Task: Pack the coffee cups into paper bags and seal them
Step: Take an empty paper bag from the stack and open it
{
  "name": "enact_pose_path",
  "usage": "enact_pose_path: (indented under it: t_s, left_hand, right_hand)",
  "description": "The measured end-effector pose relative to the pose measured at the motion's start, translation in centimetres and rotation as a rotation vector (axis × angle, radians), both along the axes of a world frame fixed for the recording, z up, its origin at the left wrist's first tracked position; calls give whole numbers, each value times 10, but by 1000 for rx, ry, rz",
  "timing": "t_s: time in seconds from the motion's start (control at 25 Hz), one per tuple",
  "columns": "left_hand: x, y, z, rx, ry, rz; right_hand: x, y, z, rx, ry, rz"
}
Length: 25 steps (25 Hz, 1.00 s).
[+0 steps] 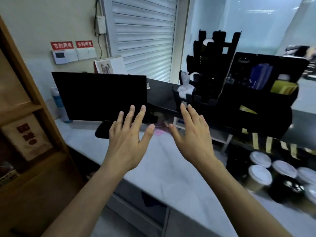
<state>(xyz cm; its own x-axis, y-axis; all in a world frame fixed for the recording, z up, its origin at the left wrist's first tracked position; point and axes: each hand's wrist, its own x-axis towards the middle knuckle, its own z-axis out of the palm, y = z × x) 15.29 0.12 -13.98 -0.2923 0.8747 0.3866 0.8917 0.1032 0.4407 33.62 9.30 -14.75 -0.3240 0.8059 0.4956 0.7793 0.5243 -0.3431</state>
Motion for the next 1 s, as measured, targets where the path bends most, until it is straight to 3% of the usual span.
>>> enact_pose_path:
  t_s: [0.32,1.0]
  left_hand:
    - [69,22,-20,-84,31,-256]
    - [162,-26,-67,-155,112,-850]
  right_hand:
    - [88,-28,-20,-49,11,-246]
    - [157,-190,-67,-176,9,-785]
